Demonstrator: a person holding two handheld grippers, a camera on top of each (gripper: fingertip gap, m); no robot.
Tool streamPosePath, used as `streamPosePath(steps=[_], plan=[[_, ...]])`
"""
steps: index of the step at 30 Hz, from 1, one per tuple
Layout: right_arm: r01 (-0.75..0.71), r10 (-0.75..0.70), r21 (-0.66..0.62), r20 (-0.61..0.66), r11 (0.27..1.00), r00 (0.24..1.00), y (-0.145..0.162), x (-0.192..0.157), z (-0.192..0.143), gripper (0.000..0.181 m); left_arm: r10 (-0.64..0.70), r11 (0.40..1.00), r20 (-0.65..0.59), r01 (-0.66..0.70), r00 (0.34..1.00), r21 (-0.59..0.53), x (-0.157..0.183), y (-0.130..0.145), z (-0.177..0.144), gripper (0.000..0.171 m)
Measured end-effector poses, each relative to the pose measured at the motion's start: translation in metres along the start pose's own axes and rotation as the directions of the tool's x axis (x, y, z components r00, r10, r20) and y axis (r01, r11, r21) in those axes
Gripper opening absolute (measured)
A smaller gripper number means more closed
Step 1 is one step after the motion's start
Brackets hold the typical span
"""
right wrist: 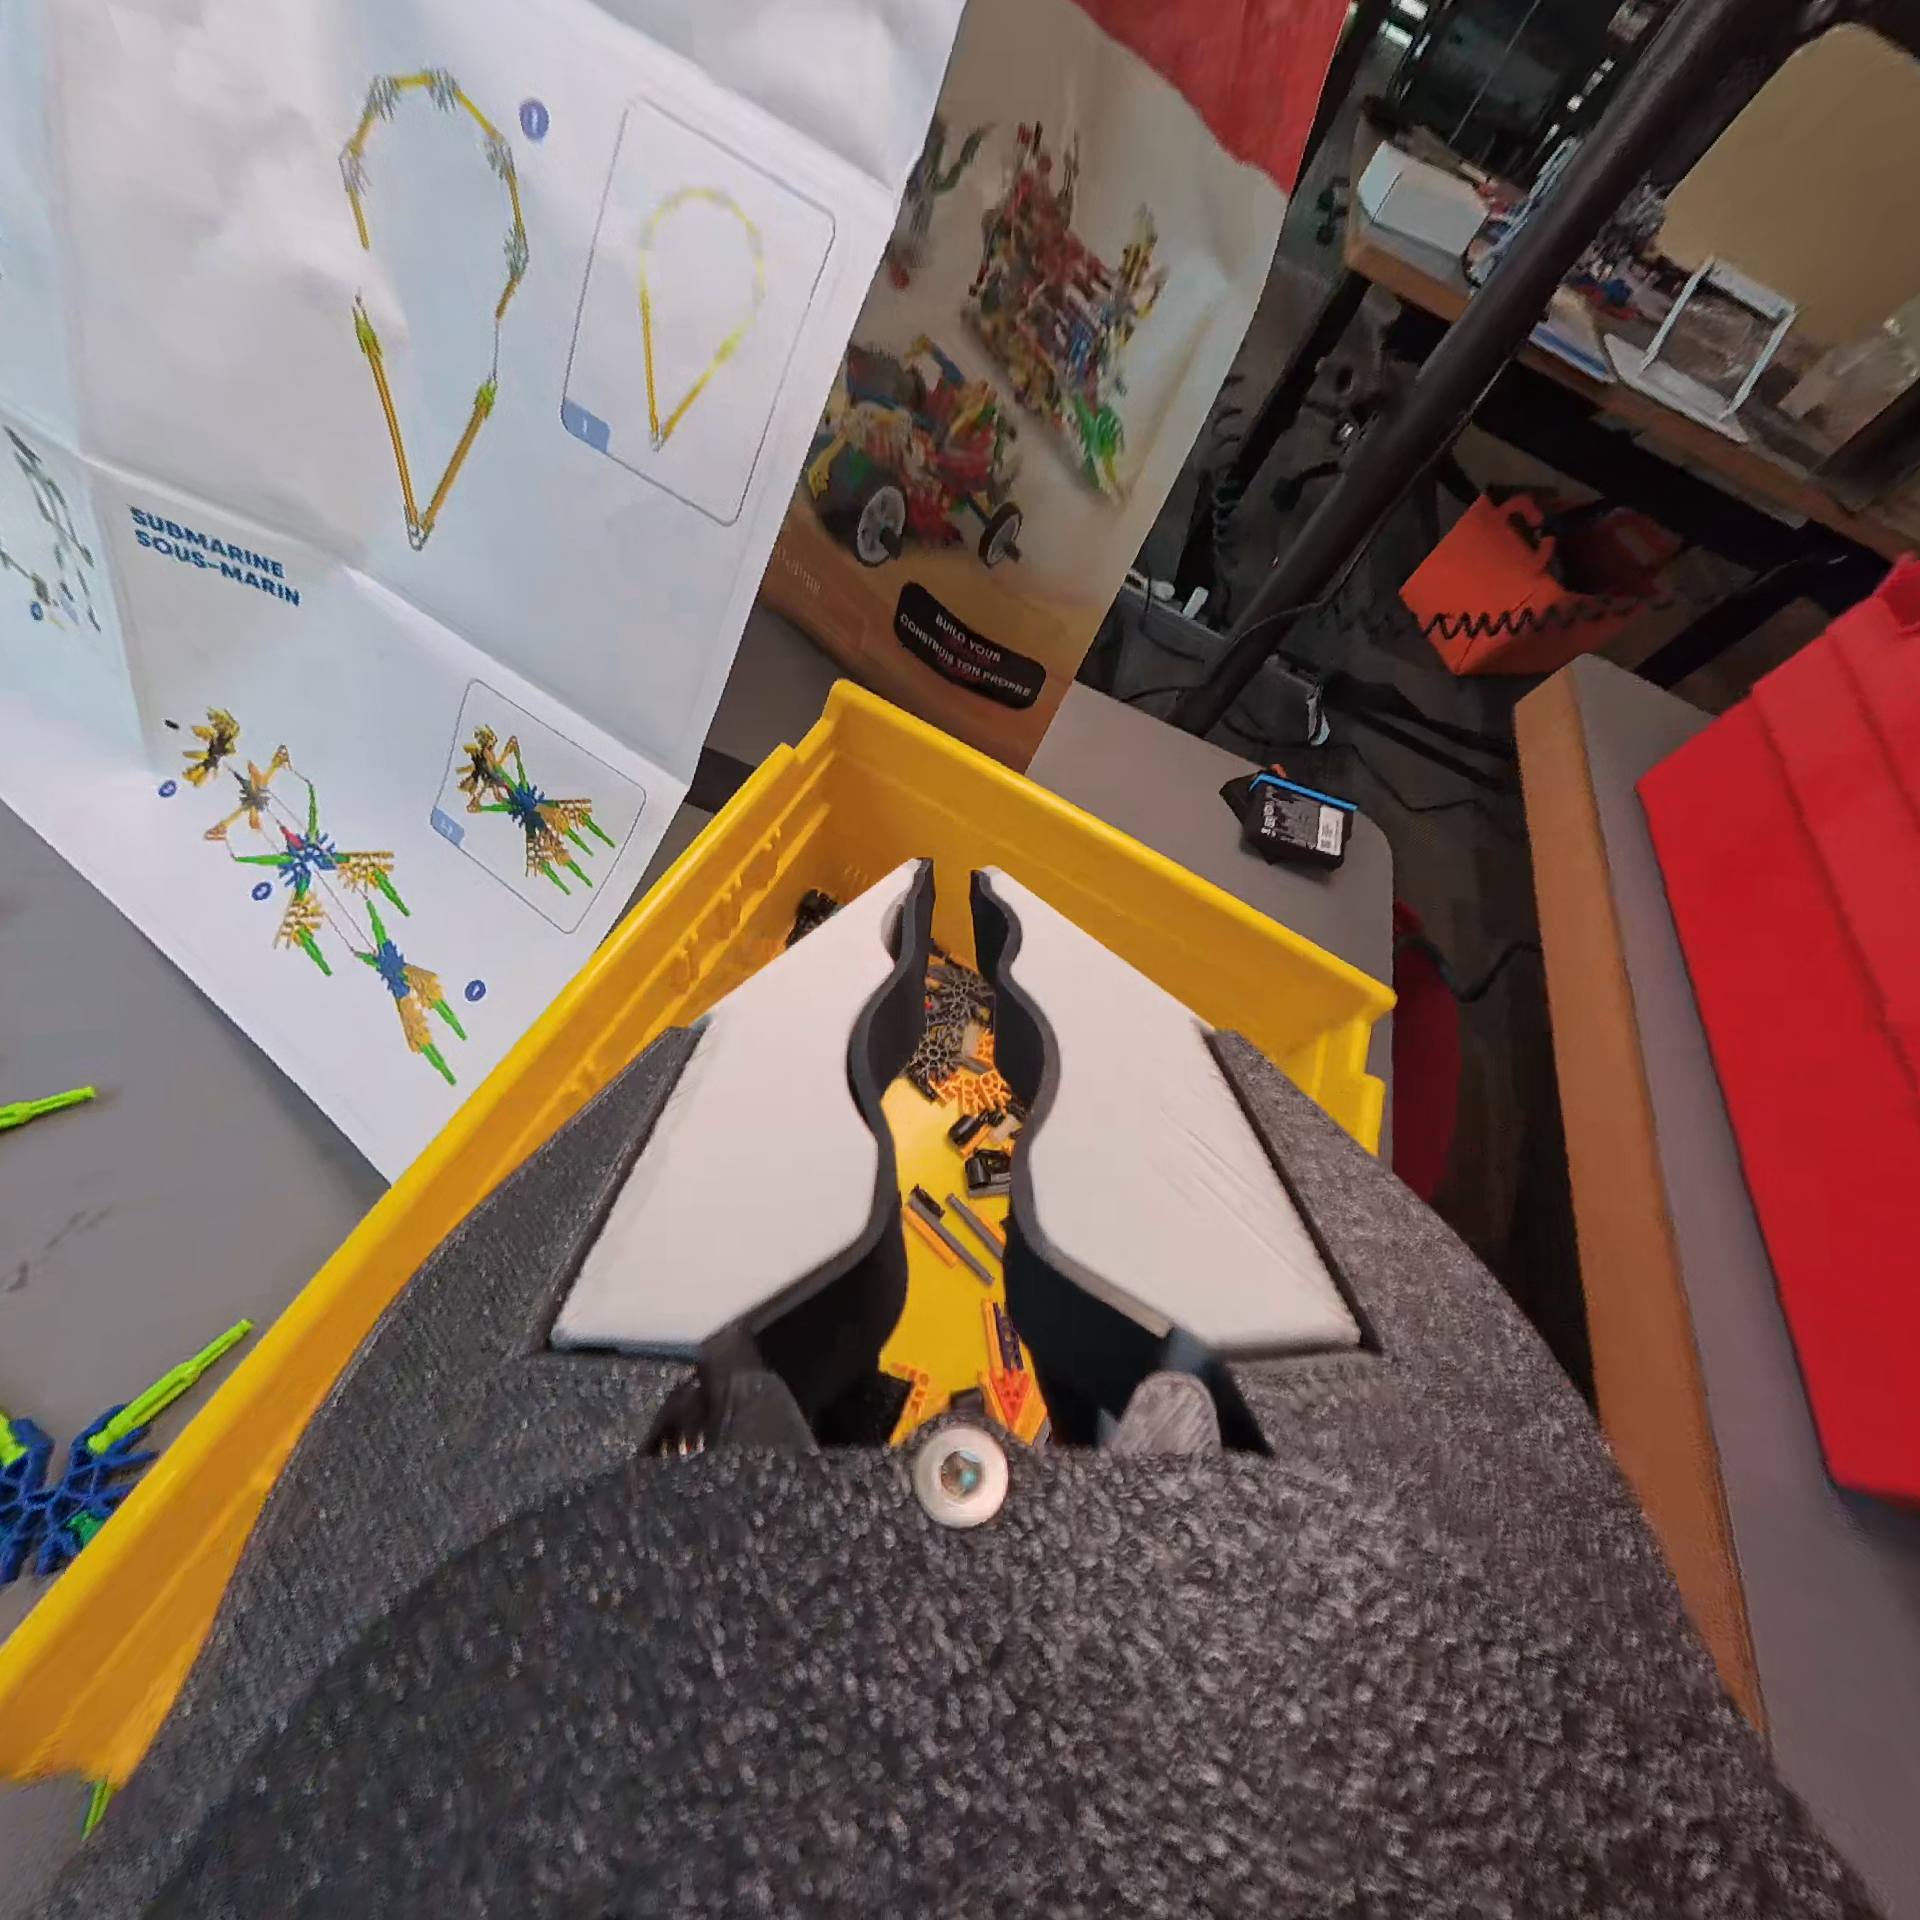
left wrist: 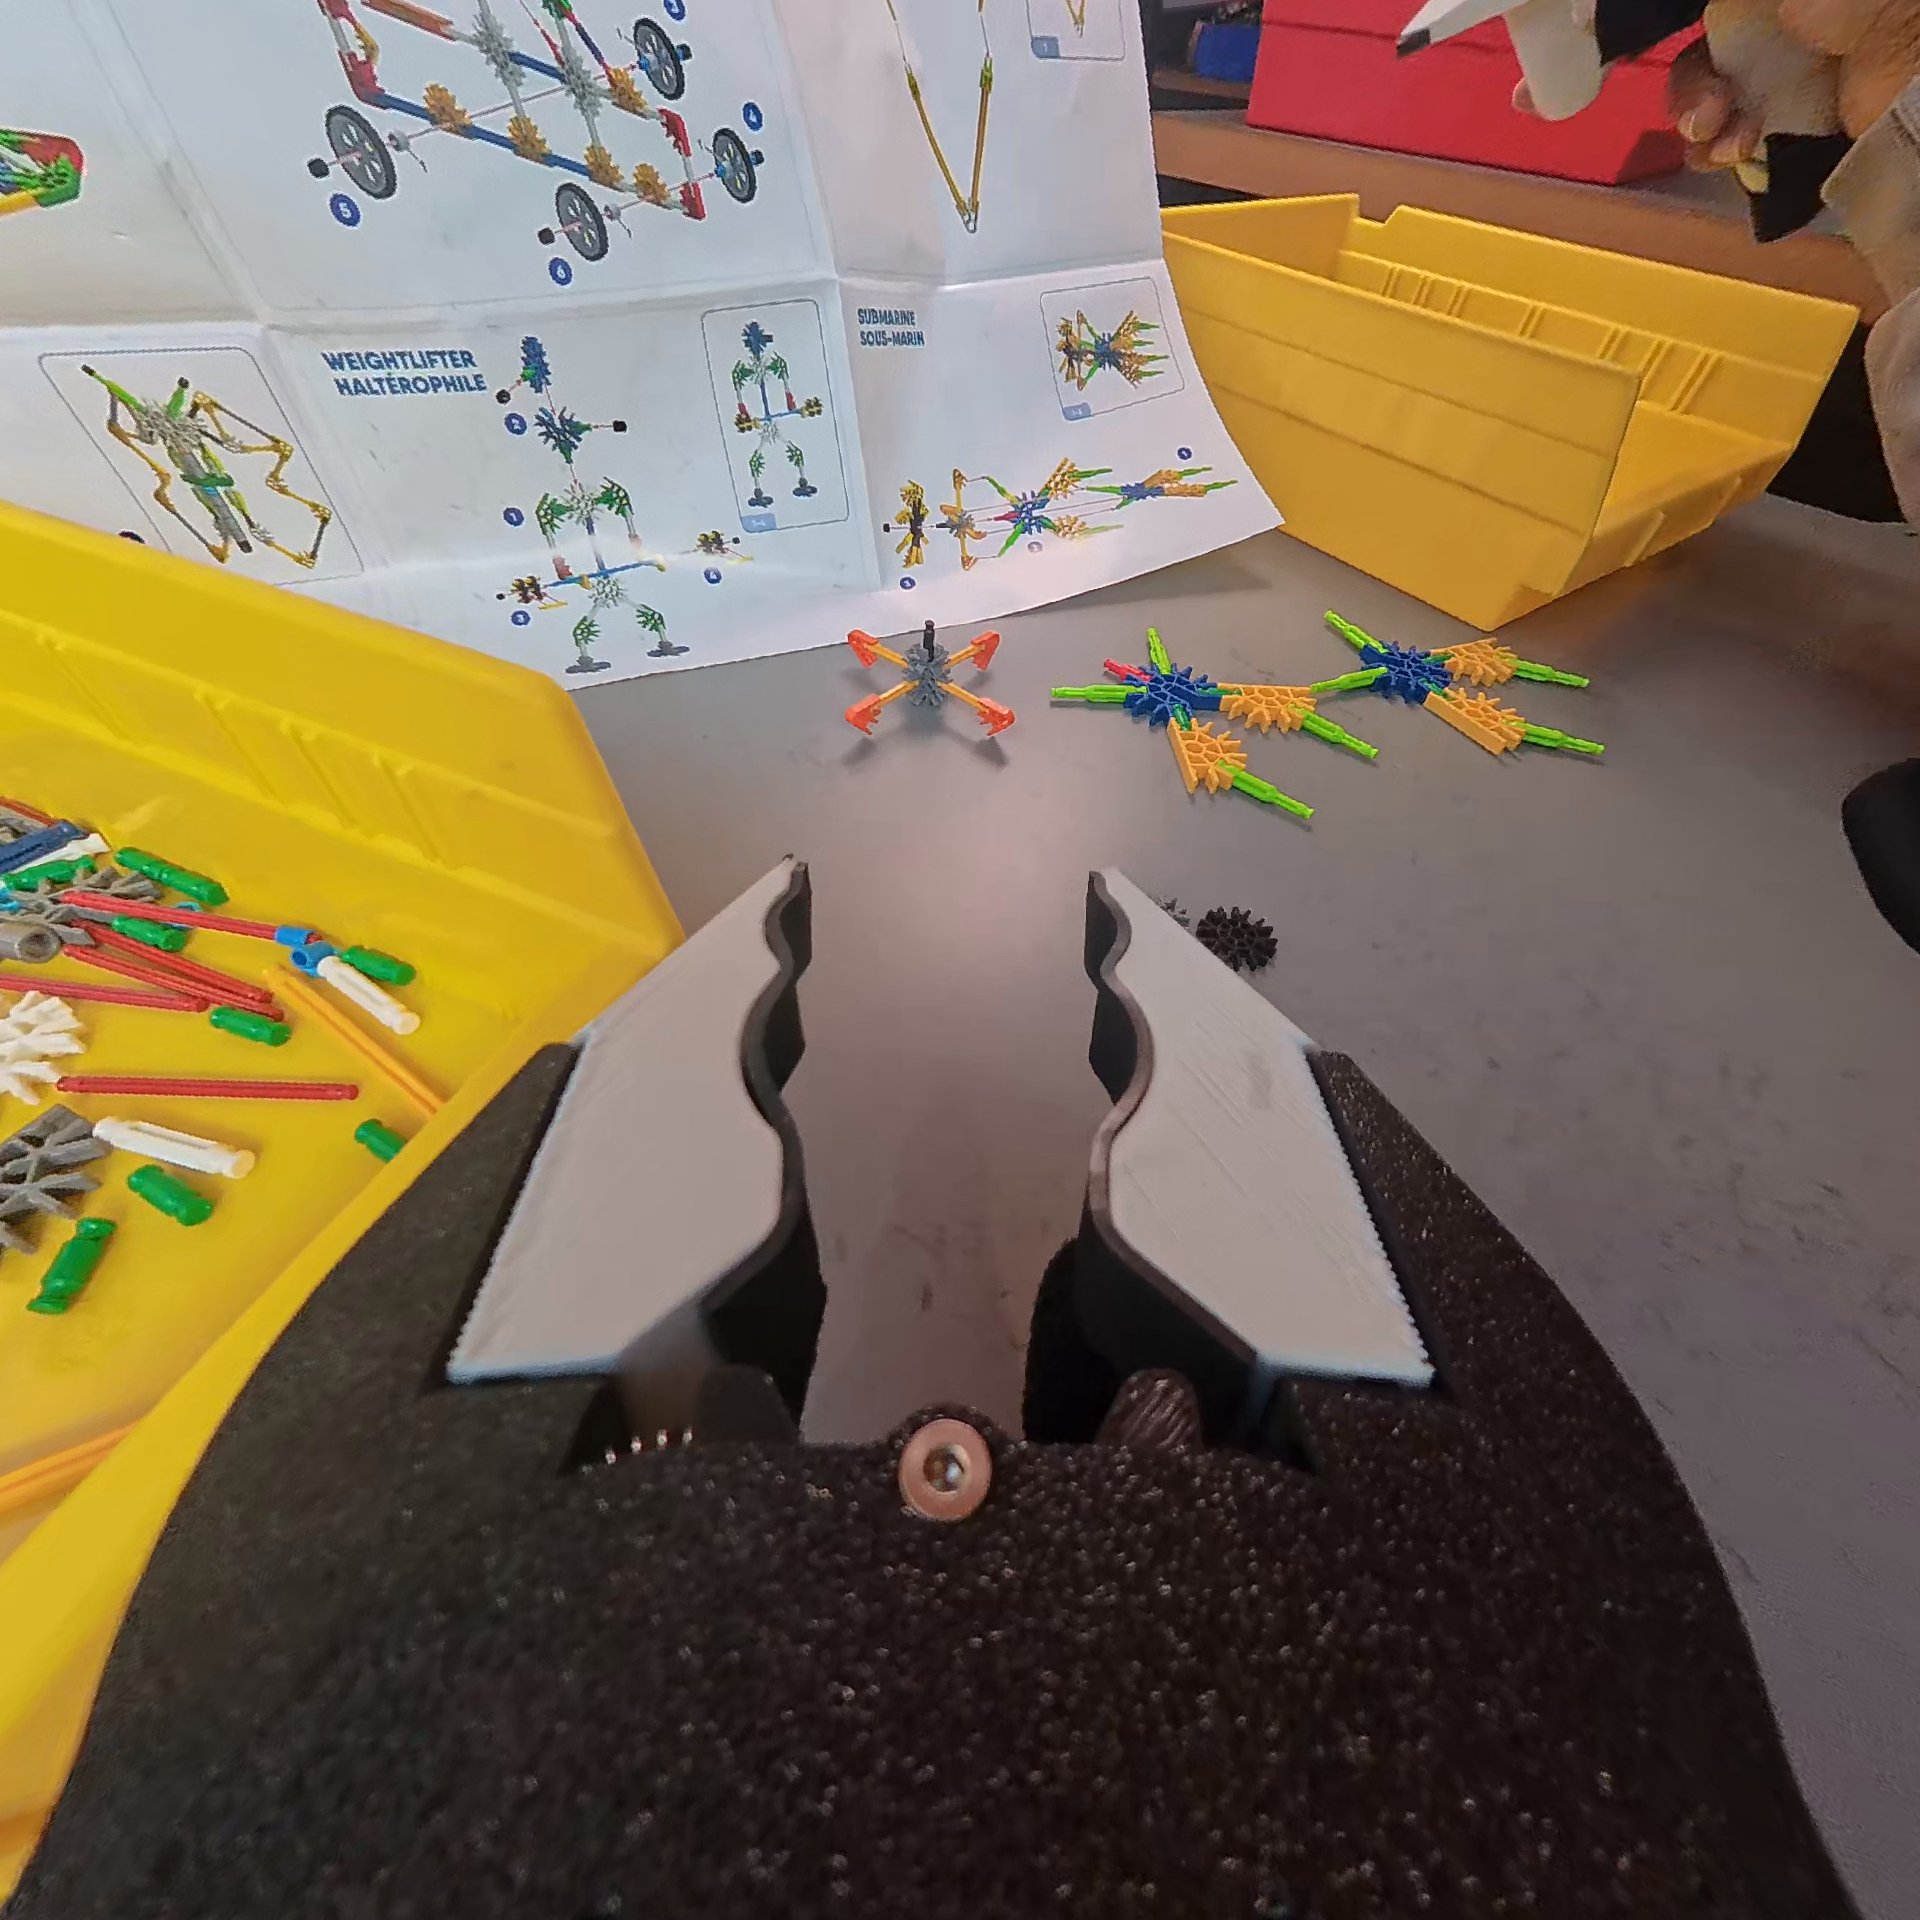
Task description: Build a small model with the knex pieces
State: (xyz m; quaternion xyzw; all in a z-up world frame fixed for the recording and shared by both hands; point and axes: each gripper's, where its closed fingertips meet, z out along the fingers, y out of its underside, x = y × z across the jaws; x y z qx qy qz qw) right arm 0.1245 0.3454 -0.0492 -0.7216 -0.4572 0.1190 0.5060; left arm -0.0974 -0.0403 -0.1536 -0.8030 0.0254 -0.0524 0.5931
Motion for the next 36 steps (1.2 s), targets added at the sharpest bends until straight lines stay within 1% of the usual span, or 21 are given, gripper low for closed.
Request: streamPosePath(steps=[3,5,7,10,16,18,22,24,27,32,34,36], plan=[[-0.034,0.043,-0.079,0.109,0.996,0.993,0.024,-0.012,0.015,0.009,-0.003,1.000,0.004,0.003,1.000,-0.005,-0.001,0.001,0.001,0.053],[-0.071,0.090,-0.101,0.192,0.992,0.977,0.033,-0.024,0.022,0.012,0.004,1.000,0.007,-0.004,1.000,-0.006,-0.001,0.001,0.001,0.053],[-0.093,0.116,-0.111,0.221,0.989,0.968,0.038,-0.027,0.028,0.013,0.009,1.000,0.010,-0.009,1.000,-0.009,-0.001,0.001,0.002,0.053],[-0.104,0.132,-0.147,0.199,0.984,0.971,0.050,-0.020,0.035,0.013,0.010,1.000,0.012,-0.010,1.000,-0.006,-0.002,0.001,0.001,0.053],[-0.116,0.154,-0.276,0.121,0.954,0.981,0.089,-0.003,0.046,0.013,0.005,1.000,0.007,-0.005,1.000,-0.010,-0.002,0.001,0.002,0.053],[-0.089,0.139,-0.332,0.127,0.939,0.982,0.103,-0.005,0.050,0.013,0.007,1.000,0.007,-0.007,1.000,-0.013,-0.001,0.002,0.002,0.053],[0.018,0.076,-0.453,0.189,0.891,0.979,0.132,-0.018,0.051,0.013,0.000,1.000,0.005,0.000,1.000,-0.015,-0.002,0.002,0.002,0.052],[0.034,0.063,-0.489,0.180,0.871,0.982,0.141,-0.016,0.053,0.013,-0.004,1.000,0.003,0.004,1.000,-0.017,-0.002,0.002,0.003,0.052],[0.025,0.074,-0.514,0.171,0.857,0.982,0.150,-0.015,0.055,0.012,-0.006,1.000,0.002,0.006,1.000,-0.017,-0.002,0.002,0.002,0.052],[0.023,0.093,-0.536,0.188,0.844,0.978,0.156,-0.018,0.055,0.002,-0.008,1.000,0.000,0.008,1.000,-0.019,-0.002,0.003,0.003,0.051],[0.044,0.105,-0.548,0.237,0.836,0.966,0.158,-0.027,0.051,0.000,-0.007,1.000,-0.002,0.007,1.000,-0.020,-0.002,0.003,0.003,0.051],[0.056,0.121,-0.532,0.292,0.845,0.949,0.154,-0.037,0.049,0.000,-0.006,1.000,-0.003,0.006,1.000,-0.020,-0.001,0.003,0.003,0.050]])
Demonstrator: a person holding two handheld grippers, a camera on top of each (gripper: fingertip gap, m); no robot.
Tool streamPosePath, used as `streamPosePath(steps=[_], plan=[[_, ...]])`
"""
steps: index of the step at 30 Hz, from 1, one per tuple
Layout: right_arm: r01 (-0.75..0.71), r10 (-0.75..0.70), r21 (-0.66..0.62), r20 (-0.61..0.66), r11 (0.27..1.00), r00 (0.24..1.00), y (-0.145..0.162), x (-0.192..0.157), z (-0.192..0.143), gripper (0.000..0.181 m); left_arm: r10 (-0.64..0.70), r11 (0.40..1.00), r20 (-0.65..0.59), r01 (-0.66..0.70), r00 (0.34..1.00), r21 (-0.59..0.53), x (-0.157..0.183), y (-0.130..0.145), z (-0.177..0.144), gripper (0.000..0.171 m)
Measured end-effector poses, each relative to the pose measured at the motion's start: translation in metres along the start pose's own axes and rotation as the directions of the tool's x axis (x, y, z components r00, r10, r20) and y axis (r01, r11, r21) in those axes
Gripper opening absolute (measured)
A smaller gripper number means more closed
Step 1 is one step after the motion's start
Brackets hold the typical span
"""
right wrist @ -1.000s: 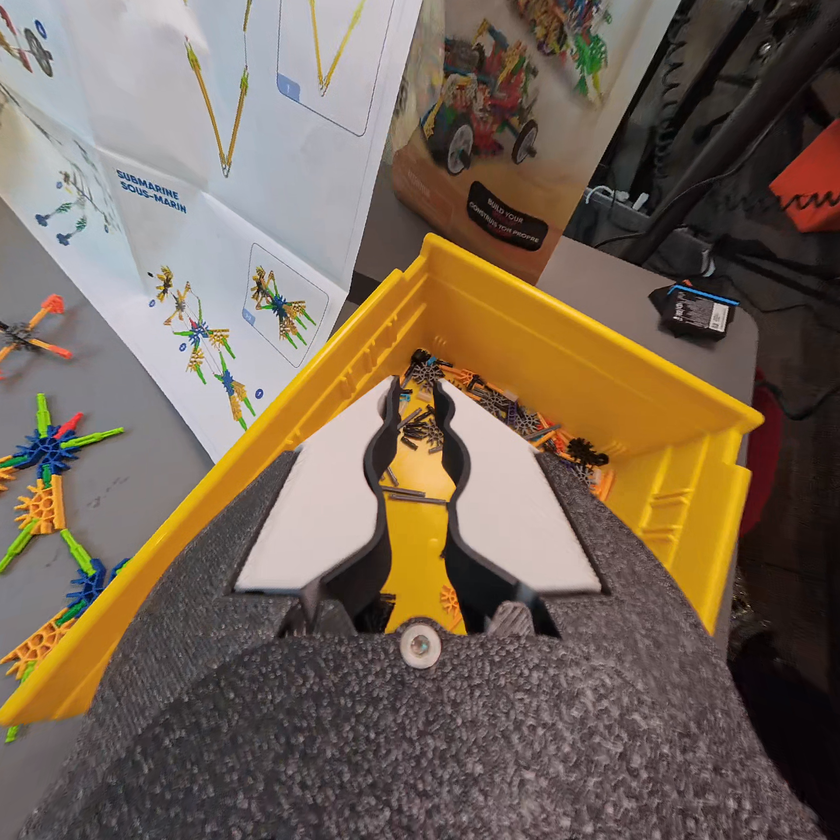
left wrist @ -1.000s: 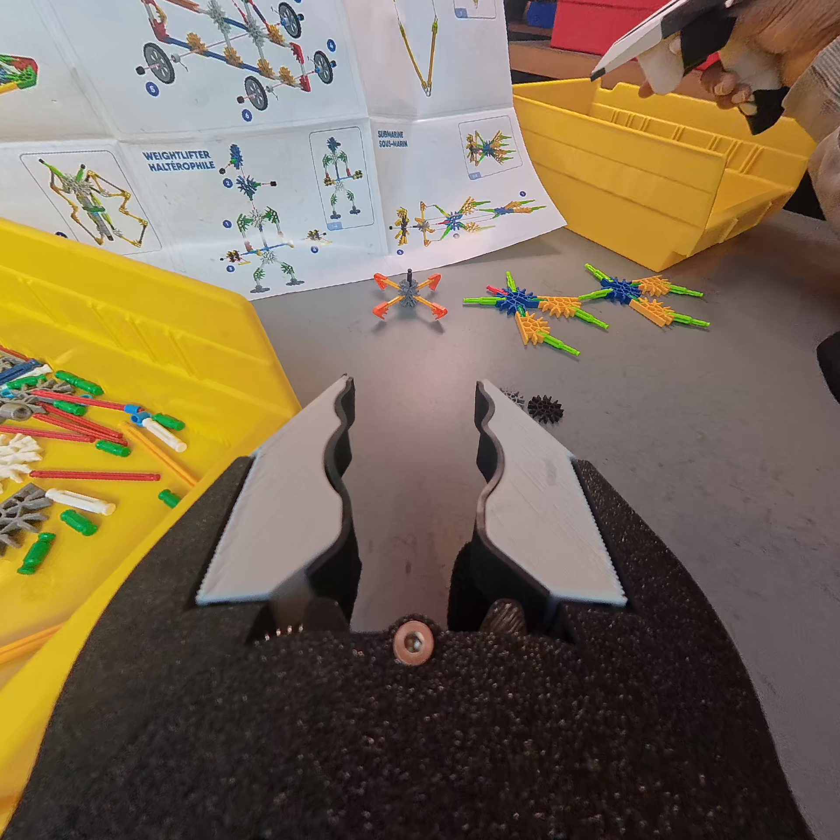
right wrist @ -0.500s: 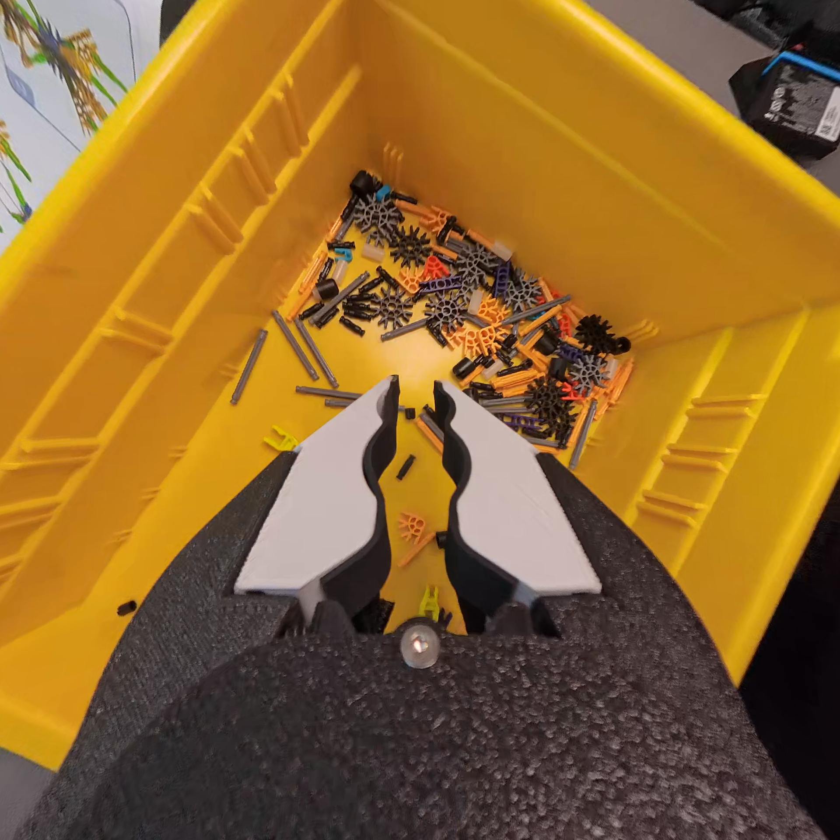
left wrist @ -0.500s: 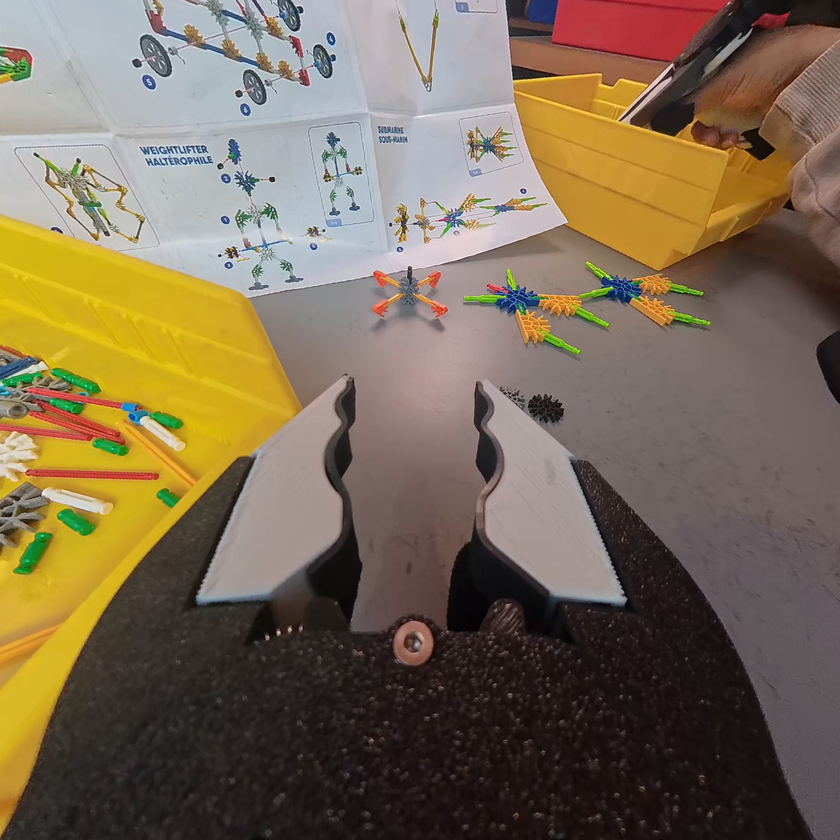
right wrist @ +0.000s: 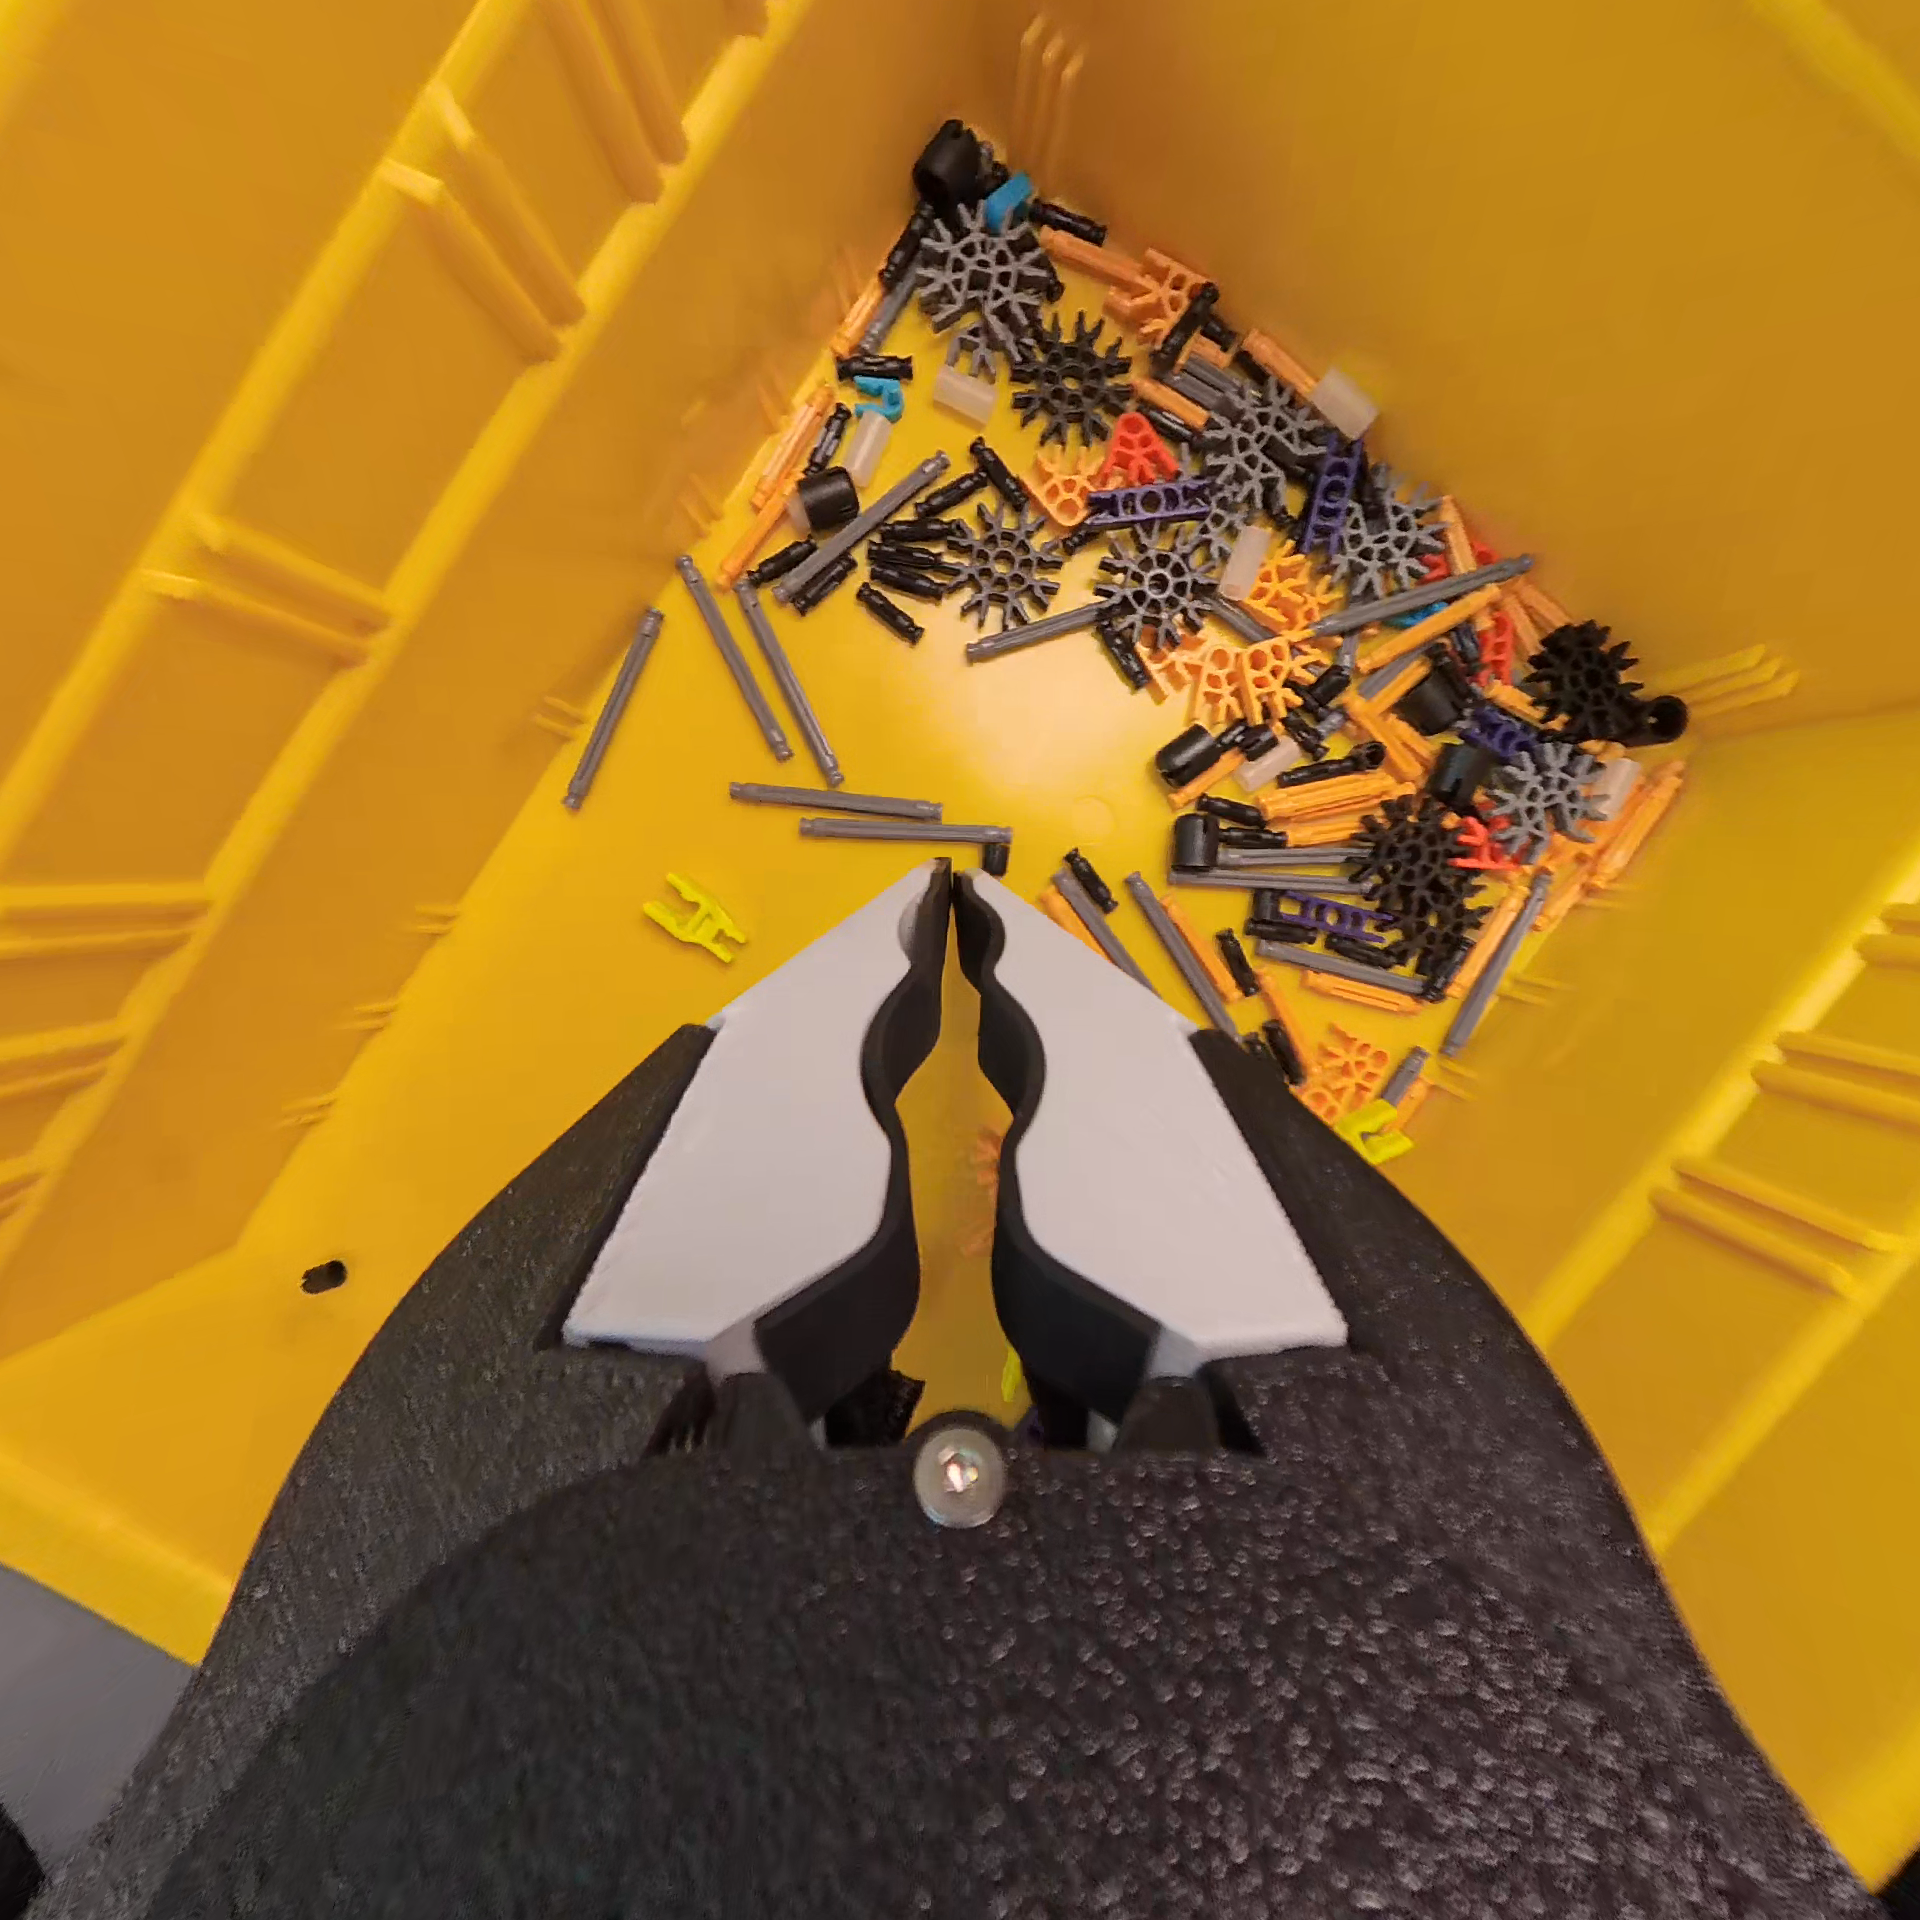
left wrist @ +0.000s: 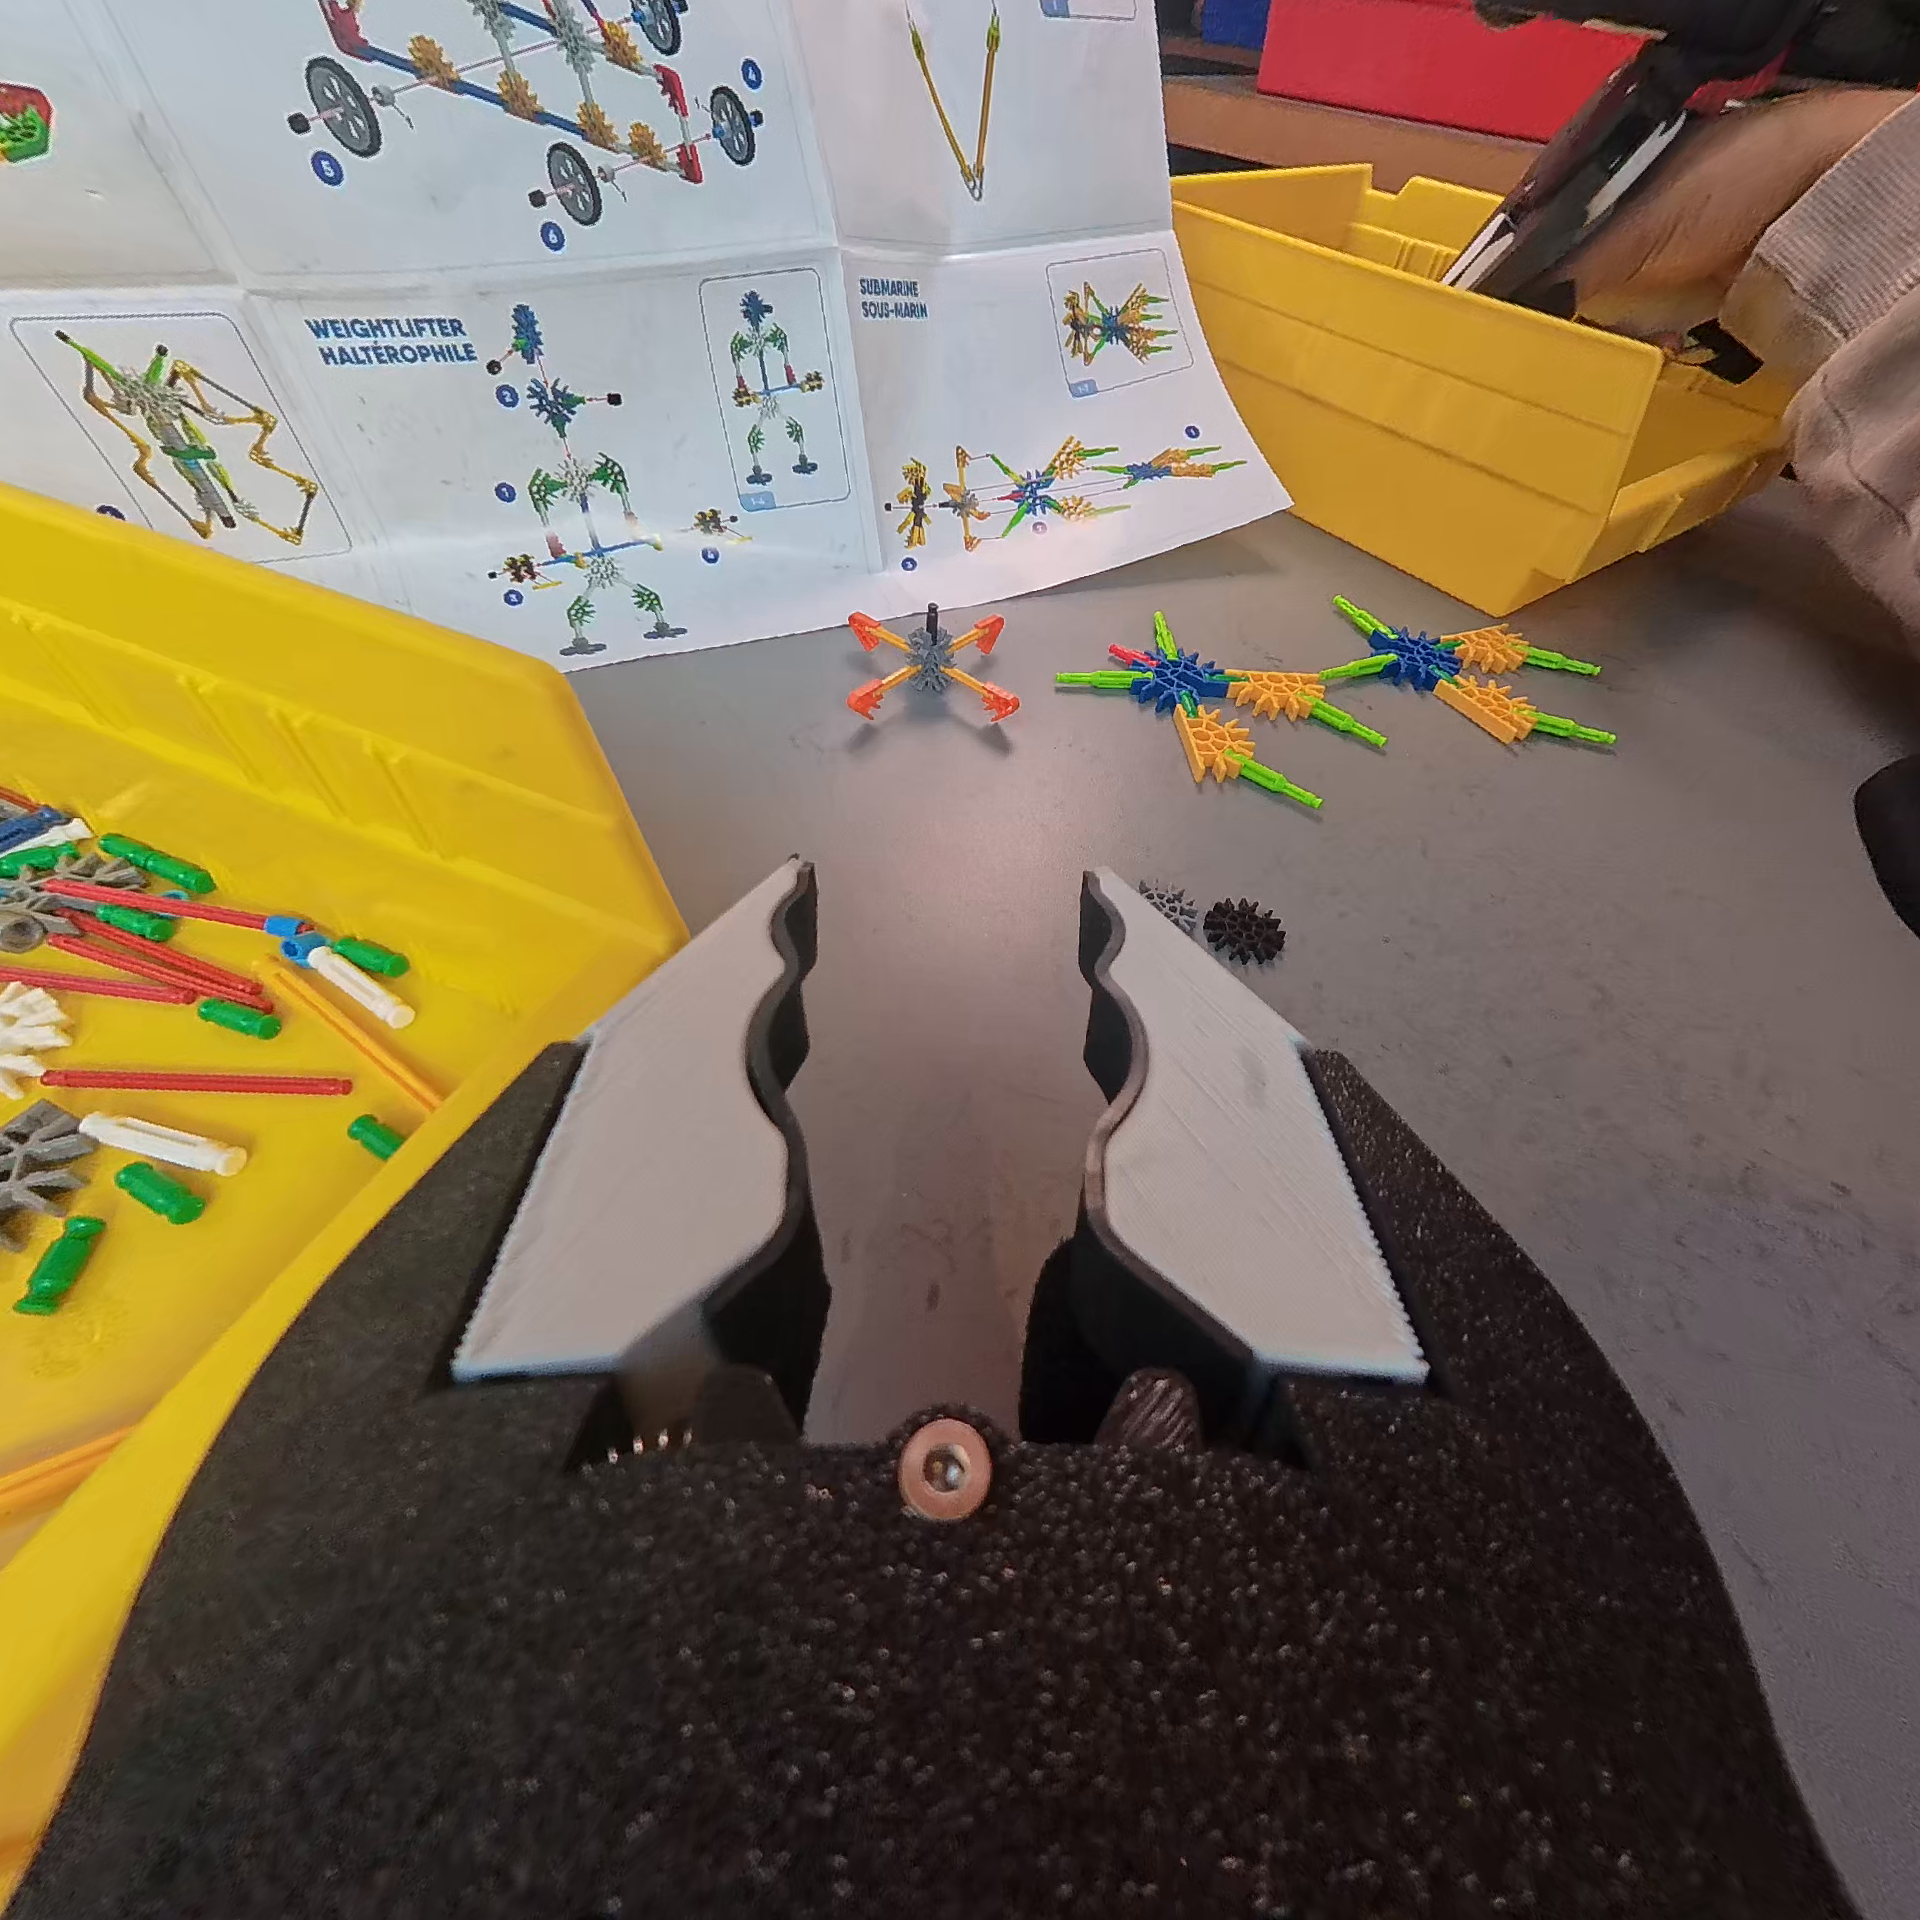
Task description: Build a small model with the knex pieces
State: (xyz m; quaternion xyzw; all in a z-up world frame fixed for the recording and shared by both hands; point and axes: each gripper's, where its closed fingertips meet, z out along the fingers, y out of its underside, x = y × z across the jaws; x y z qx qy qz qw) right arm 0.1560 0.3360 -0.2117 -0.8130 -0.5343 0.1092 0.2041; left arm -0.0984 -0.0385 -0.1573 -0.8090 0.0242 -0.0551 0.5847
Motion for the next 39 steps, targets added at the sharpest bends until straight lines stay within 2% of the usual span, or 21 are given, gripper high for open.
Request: streamPosePath(steps=[2,5,9,16,20,24,29,32,39], plan=[[-0.004,0.003,0.042,0.009,0.999,1.000,-0.008,-0.002,-0.006,0.000,-0.001,1.000,-0.002,0.001,1.000,0.000,0.000,0.000,0.000,0.050],[-0.023,0.028,0.084,-0.060,0.996,0.998,-0.015,0.010,-0.020,0.003,-0.004,1.000,-0.003,0.004,1.000,0.001,0.000,0.000,0.000,0.050],[-0.034,0.035,0.005,-0.166,0.999,0.985,-0.001,0.027,-0.025,0.012,0.000,1.000,-0.004,0.000,1.000,-0.003,0.001,0.000,0.001,0.050],[0.012,-0.029,-0.163,-0.100,0.987,0.995,0.028,0.012,-0.010,0.015,-0.006,1.000,0.002,0.006,1.000,0.001,-0.001,0.000,0.001,0.050],[0.010,-0.017,-0.151,-0.047,0.989,0.999,0.027,0.004,-0.008,0.001,-0.013,1.000,-0.005,0.013,1.000,0.003,-0.001,-0.001,0.000,0.050],[0.026,-0.025,-0.100,0.003,0.995,1.000,0.019,-0.005,-0.009,0.001,-0.012,1.000,-0.011,0.012,1.000,0.000,0.000,0.000,0.001,0.050],[-0.006,-0.008,-0.105,-0.129,0.994,0.992,0.022,0.015,-0.030,0.014,-0.043,0.999,-0.013,0.043,0.999,0.002,-0.003,-0.001,0.000,0.050],[-0.008,-0.010,-0.157,-0.114,0.988,0.993,0.037,0.010,-0.035,0.018,-0.053,0.999,-0.016,0.054,0.998,0.002,-0.004,-0.001,0.000,0.050],[-0.073,0.058,-0.162,-0.096,0.984,0.994,0.048,0.010,-0.020,0.016,-0.029,1.000,-0.016,0.029,0.999,0.002,-0.001,-0.001,0.000,0.050]])
